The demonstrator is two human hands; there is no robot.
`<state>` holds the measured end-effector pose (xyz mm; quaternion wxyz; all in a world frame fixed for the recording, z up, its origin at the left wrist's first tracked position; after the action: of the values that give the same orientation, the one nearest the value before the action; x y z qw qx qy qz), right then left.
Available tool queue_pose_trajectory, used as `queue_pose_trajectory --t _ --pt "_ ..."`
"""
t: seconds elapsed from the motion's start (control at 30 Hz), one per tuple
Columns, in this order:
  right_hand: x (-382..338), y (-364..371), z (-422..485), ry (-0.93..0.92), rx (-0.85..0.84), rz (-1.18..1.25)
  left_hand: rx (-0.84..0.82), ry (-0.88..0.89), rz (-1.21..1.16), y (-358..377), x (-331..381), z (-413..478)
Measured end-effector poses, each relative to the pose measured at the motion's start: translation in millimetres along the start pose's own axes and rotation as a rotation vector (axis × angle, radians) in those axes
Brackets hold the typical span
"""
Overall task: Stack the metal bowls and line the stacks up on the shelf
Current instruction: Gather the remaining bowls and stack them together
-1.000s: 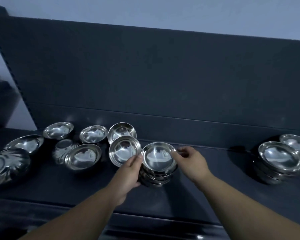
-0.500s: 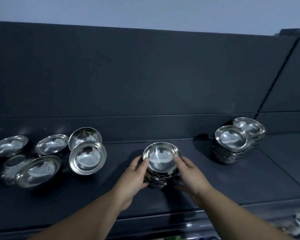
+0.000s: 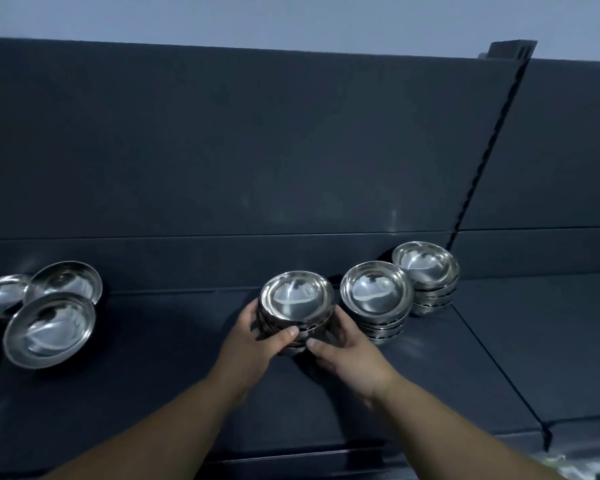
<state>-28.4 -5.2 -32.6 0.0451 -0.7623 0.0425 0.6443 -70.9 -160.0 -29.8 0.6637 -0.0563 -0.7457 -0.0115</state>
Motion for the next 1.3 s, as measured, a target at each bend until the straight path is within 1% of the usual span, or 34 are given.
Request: queue_pose_trajectory --t 0.1,0.17,0.2,0.27,0.33,0.4,0.43,0.57,0.67,0.77,0.83,0.93,1.07,1.17,1.3 --pt "5 -6 16 -0.011 -0.015 -0.005 0.056 0.054 0.002 5 3 15" --pt "18 -12 24 0.022 0.035 -0.028 0.098 0.056 0.012 3 2 17" --pt "25 -17 25 0.044 0.097 -0.078 0.102 0.053 0.029 3 2 16" --pt "42 -24 22 0.107 0.208 -0.300 0.107 0.039 0.121 -3 -8 10" --pt "48 -20 15 0.130 0.238 -0.440 0.159 0.026 0.330 -19 -19 2" --pt "43 -7 10 0.083 0.207 -0.517 0.192 -0.006 0.623 -39 -29 -7" --pt "38 3 9 0.044 0.178 -0.567 0.192 -0.021 0.726 -49 -32 -11" --pt "21 61 5 -0.089 0.018 -0.780 0.168 0.001 0.908 -95 -39 -21" --pt "17 116 -1 -0.130 -0.090 -0.909 0.236 0.070 1.092 -144 -29 -31" --pt "9 173 -4 -0.178 -0.123 -1.031 0.318 0.153 1.232 -204 -16 -41" --pt "1 215 -5 -0.205 -0.125 -1.082 0.381 0.195 1.261 -254 -7 -46" --pt "-13 277 -2 -0.232 -0.105 -1.096 0.464 0.240 1.292 -334 6 -52" --pt "-26 341 9 -0.229 -0.039 -1.078 0.541 0.198 1.267 -436 3 -55" --pt "-30 365 18 -0.210 0.032 -1.062 0.530 0.184 1.217 -482 -5 -52" --pt "-25 377 25 -0.156 0.091 -1.060 0.442 0.159 1.050 -502 -26 -39"
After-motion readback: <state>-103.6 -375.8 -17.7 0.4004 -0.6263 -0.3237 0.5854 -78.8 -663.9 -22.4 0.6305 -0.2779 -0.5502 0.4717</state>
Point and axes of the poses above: each hand's wrist, its own z-axis towards the middle knuckle, its own y-axis out of the palm, x = y × z, the point moved 10 cm from there along z, towards the middle knuckle, and after that the axes turned 7 degrees about x, right-handed, at the moved point
